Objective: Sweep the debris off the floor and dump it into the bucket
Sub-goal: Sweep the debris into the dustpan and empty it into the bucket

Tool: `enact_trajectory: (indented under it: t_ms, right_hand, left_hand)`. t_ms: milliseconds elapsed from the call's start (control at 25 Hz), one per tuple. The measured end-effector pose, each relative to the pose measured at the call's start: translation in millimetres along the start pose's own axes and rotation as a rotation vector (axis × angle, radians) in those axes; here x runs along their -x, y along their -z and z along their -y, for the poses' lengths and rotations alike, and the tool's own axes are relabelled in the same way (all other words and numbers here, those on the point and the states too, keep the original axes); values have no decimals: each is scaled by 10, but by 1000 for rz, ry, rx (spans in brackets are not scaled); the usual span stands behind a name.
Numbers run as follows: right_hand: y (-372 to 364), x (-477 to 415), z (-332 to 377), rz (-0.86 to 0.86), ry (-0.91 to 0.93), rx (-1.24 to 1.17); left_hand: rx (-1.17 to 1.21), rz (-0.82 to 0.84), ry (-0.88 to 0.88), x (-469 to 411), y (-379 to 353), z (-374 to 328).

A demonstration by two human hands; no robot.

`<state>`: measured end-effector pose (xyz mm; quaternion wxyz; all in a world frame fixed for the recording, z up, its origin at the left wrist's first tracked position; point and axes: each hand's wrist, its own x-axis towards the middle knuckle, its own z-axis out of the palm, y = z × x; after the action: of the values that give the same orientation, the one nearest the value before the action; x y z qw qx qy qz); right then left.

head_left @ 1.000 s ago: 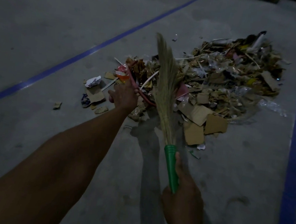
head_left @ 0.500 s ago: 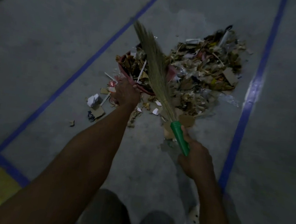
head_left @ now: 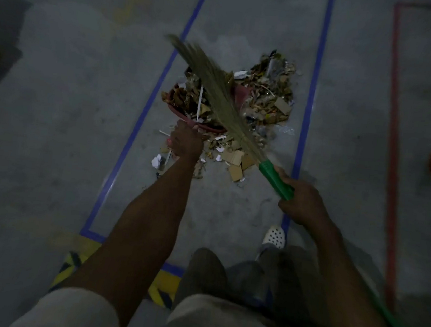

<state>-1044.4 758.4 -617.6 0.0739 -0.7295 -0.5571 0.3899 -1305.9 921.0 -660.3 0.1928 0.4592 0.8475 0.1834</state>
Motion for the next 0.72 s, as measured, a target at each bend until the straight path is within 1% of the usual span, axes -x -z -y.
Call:
enact_trajectory:
  t_ms: [80, 200, 280, 440, 520, 600, 720]
  right_hand:
    - [108, 558, 90, -48, -59, -83]
    - [161, 1179, 83, -122, -119, -175]
    - [182, 1271, 33, -131, -125, -210]
    - [525, 1493, -283, -215, -285, -317]
    - [770, 1553, -505, -264, -361, -392]
    - [1057, 1580, -732, -326, -379, -422]
    - [1485, 1640, -1093, -402, -373, -433]
  left_hand:
    - [-12, 33, -82, 301, 381, -94]
    - [-11, 134, -240, 713, 656, -350]
    - [2, 156, -284, 829, 668, -480]
    - [42, 253, -470, 1189, 499, -1000]
    - [76, 285, -518, 1398, 337, -1382]
    - [99, 318, -593, 1591, 110, -1770]
    - [34, 386, -694, 1904, -256, -2406]
